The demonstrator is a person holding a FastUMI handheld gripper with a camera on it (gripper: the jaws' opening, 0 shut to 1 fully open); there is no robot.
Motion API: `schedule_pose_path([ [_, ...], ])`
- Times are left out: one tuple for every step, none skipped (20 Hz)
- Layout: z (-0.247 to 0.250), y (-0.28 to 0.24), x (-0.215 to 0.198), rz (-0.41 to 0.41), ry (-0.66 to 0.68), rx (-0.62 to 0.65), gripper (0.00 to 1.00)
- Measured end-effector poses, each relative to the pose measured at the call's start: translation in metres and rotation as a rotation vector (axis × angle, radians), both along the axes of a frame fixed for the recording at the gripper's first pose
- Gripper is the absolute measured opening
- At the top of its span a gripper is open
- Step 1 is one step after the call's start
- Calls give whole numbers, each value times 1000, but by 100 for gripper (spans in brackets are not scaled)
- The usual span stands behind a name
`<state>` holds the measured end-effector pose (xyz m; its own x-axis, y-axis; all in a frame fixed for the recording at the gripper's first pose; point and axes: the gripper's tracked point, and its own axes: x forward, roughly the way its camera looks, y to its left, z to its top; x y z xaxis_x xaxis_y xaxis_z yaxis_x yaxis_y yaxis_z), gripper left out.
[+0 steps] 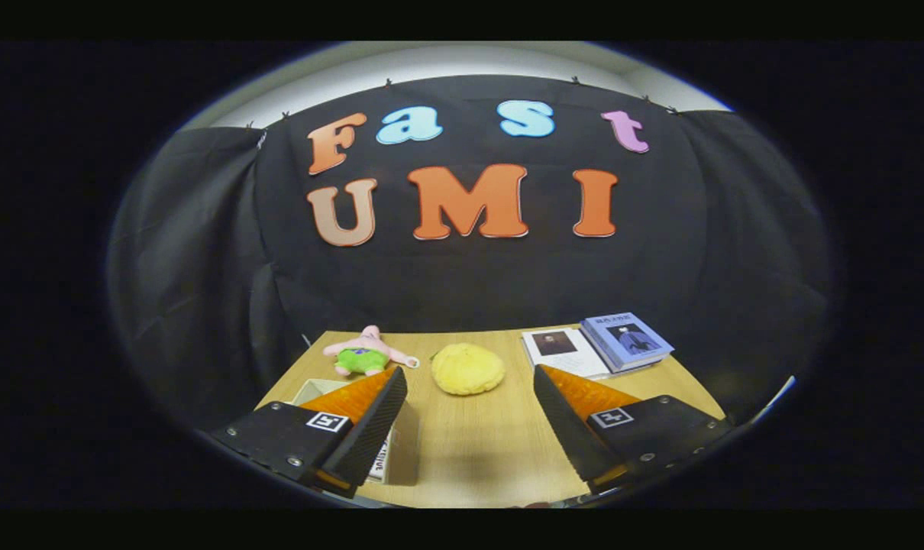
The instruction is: Open the storage box then place both shoes into the box .Put the left shoe in first, then the right shoe, with the right side of both shoes facing outward in a uniform manner.
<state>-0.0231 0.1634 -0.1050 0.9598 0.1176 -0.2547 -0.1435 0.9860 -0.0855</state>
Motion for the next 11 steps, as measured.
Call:
schedule_pose_path([
  [7, -11, 0, -14, -18, 9, 99],
  [13, -24, 1, -30, -34, 11, 99],
  [18, -38, 2, -50, -44, 5, 99],
  [23, -52, 2, -71, -58, -3, 99],
  [28, -64, 1, -87, -69, -12, 99],
  [32, -74, 1, -104, -82, -22, 99],
  [37, -84, 0, -117, -96, -25, 99],
  [41, -91, -2, -127, -108, -20, 99],
  [45, -97, -6, -137, -118, -8, 99],
  [48, -103, -6, -146, -131, 6, 99],
  [50, -108, -7, -151, -136, 15, 99],
])
